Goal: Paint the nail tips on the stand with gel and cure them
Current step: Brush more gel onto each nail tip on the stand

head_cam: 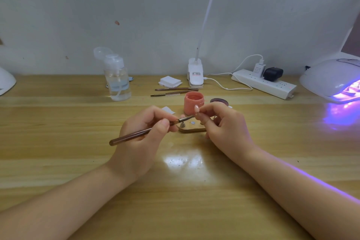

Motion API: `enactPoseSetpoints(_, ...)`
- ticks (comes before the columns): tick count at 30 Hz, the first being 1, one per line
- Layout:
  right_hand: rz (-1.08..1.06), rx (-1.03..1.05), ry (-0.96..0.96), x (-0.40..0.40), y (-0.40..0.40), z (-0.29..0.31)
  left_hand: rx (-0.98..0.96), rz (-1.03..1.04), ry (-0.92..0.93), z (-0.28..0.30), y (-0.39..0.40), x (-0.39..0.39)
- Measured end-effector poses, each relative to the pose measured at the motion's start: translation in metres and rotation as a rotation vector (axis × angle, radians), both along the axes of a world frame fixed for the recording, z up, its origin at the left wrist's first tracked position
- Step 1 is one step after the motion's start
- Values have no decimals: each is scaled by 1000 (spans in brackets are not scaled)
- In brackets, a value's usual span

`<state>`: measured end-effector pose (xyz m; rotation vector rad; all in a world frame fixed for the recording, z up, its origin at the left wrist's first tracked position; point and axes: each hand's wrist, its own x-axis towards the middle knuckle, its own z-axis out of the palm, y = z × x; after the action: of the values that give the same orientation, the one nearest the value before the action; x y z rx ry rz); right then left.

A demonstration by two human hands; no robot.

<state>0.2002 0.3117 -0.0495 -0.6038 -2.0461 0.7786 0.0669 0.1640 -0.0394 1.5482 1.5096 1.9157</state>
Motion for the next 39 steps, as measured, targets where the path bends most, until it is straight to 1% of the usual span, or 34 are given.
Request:
enactPoseSetpoints(5,44,-1,3,1,-2,1,-22,38,-55,-1,4,-1)
enactPoseSetpoints(11,96,-53,25,1,-3,2,-45,117,-17,-1,4,-3)
enactPoseSetpoints(17,84,-71,44,0,-1,1,-59,53,9,1,1,0)
enactPoseSetpoints(22,62,-64,42,1,-2,1,6,28,14,2,-1,0)
enactPoseSetpoints(27,52,-32,28,2,-2,1,-55,52,-12,2,1,1)
enactPoseSetpoints(31,17,-5,23,2,-3,1,-72,8,47,3,-2,3)
enactPoseSetpoints(35,0,-1,7,2,-4,3,-40,61,69,3,-4,1)
enactPoseSetpoints(39,-12,74,-9,3,-7,4,-82,88,126,4,-2,4)
